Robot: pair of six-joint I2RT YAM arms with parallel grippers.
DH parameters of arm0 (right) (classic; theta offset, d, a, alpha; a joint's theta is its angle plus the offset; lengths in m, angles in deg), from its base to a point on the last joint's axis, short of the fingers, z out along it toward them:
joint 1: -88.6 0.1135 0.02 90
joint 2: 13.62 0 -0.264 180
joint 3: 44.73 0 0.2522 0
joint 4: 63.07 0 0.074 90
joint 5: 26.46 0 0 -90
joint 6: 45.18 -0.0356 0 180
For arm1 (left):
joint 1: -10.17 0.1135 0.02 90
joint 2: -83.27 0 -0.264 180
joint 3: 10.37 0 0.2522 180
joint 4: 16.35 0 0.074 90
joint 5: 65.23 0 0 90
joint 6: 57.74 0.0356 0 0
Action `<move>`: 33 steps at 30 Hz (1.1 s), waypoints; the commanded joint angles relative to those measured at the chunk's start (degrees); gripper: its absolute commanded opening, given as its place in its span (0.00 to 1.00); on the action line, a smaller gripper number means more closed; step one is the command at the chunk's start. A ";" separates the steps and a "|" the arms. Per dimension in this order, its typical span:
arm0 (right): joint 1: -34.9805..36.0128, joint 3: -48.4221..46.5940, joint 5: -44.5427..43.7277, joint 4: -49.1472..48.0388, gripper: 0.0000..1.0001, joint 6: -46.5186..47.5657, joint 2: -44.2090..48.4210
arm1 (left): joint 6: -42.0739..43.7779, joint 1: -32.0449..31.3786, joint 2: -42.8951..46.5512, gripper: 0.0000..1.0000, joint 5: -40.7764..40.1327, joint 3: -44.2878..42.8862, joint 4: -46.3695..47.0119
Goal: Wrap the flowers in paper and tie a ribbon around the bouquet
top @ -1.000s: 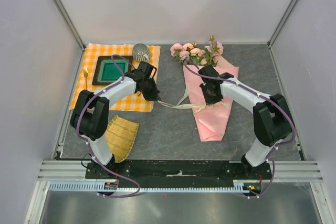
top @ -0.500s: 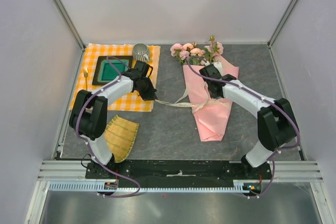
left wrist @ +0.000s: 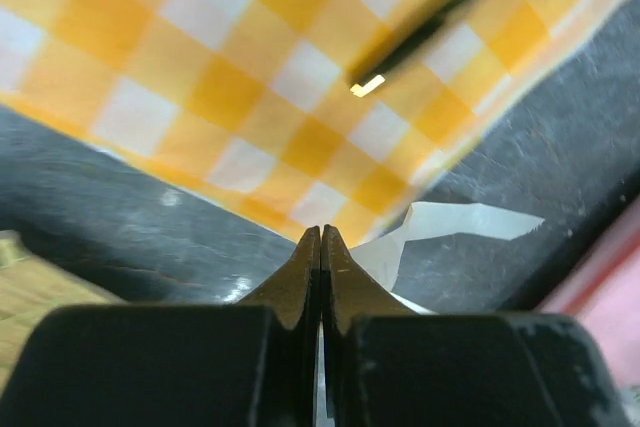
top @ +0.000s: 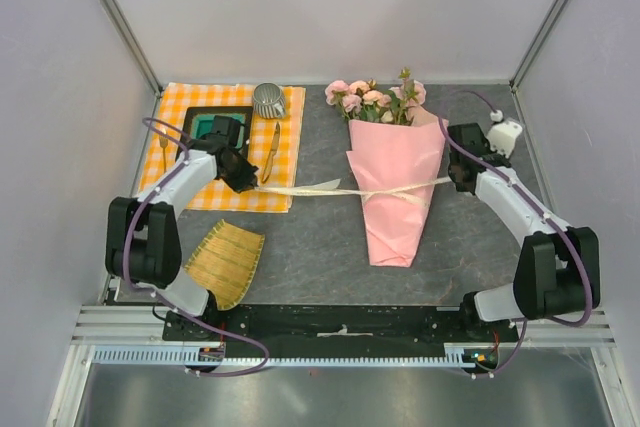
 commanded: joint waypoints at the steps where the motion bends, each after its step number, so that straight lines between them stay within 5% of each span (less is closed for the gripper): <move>1: -8.07 5.96 -8.19 -6.71 0.00 -6.09 0.33 | -1.92 3.35 4.92 0.01 -7.28 1.91 -2.84; 4: -16.68 7.45 -1.89 -8.91 0.00 -6.54 -2.03 | -1.13 5.28 4.93 0.01 -7.11 2.09 -2.15; 7: -17.51 8.51 2.15 -11.46 0.00 -4.35 -4.76 | 1.32 5.37 2.30 0.01 -7.55 -0.72 -2.76; 12: -17.16 5.02 16.55 -6.59 0.00 3.47 -9.76 | 11.87 3.36 -2.98 0.02 5.53 -4.60 1.98; 13: -17.07 4.22 18.68 -5.07 0.14 4.09 -10.21 | 12.57 3.01 -3.25 0.02 6.85 -4.42 2.86; 16: -17.07 2.19 25.28 1.08 0.47 4.80 -10.31 | 13.72 1.07 0.25 0.39 6.95 -1.09 6.98; 17: -17.07 1.92 26.07 2.31 0.53 4.80 -9.87 | 14.07 0.81 3.31 0.65 8.00 1.09 8.30; 18: -17.07 1.83 27.04 4.24 0.59 5.06 -8.65 | 14.16 0.54 4.47 0.79 8.53 1.73 9.88; 20: -17.16 1.22 27.14 6.62 0.76 4.54 -7.76 | 14.95 -0.33 6.41 0.92 8.28 1.47 9.64; 25: -17.16 -1.77 27.49 15.94 0.90 0.86 -5.30 | 9.96 -6.39 10.02 0.94 12.39 1.20 8.66; 33: -20.57 1.75 37.33 15.86 0.98 -6.70 4.19 | -21.41 -16.33 -0.33 0.95 19.78 2.35 10.68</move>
